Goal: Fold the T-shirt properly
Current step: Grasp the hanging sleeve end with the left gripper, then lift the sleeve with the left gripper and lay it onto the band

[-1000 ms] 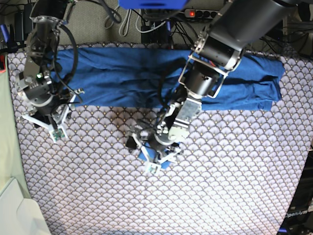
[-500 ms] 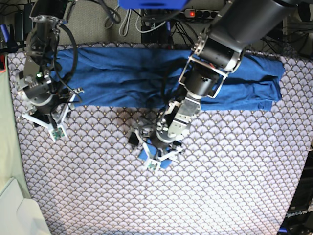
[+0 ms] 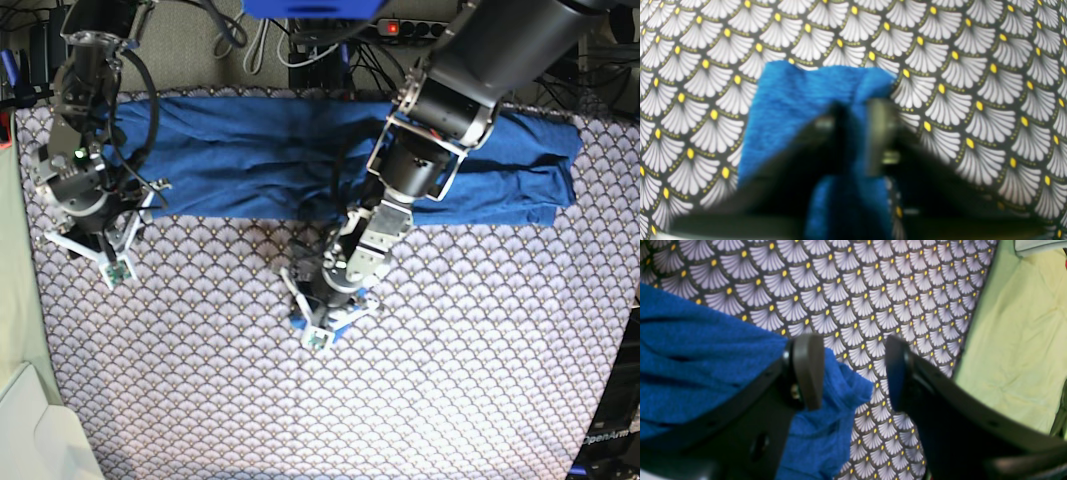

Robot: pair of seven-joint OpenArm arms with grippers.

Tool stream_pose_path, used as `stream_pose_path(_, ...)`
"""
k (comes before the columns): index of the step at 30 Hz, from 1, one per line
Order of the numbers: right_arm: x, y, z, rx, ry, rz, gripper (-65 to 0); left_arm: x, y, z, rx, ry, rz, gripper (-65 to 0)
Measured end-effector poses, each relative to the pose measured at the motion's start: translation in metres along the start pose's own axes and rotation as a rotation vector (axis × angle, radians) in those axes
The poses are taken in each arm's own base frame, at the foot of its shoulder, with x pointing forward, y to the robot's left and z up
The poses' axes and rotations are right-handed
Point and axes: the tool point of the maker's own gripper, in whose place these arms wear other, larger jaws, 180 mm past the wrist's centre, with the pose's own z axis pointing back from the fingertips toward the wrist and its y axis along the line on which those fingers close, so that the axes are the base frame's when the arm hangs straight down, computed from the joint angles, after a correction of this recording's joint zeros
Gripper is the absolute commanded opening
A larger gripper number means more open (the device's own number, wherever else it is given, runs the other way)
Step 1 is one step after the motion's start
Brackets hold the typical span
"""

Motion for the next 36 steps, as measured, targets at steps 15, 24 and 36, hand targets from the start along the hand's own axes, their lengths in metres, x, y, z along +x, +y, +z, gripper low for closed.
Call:
stream_pose_path(15, 0.000, 0.000, 0.000, -0.001, 0.001, -0.001, -34.7, 0.008, 0.000, 0.004, 0.017, 0.003, 0.010, -64.5)
stream_pose_path(24, 0.000, 0.000, 0.000, 0.000, -0.001, -0.001, -34.7, 0.046, 0.020, 0.046, 0.099, -0.080, 0.027, -64.5)
stream_pose_path(36, 0.004, 0.000, 0.000, 0.002, -0.011, 0.000, -34.7, 0.042, 0.088, 0.135, 0.235, -0.123, 0.107, -64.5)
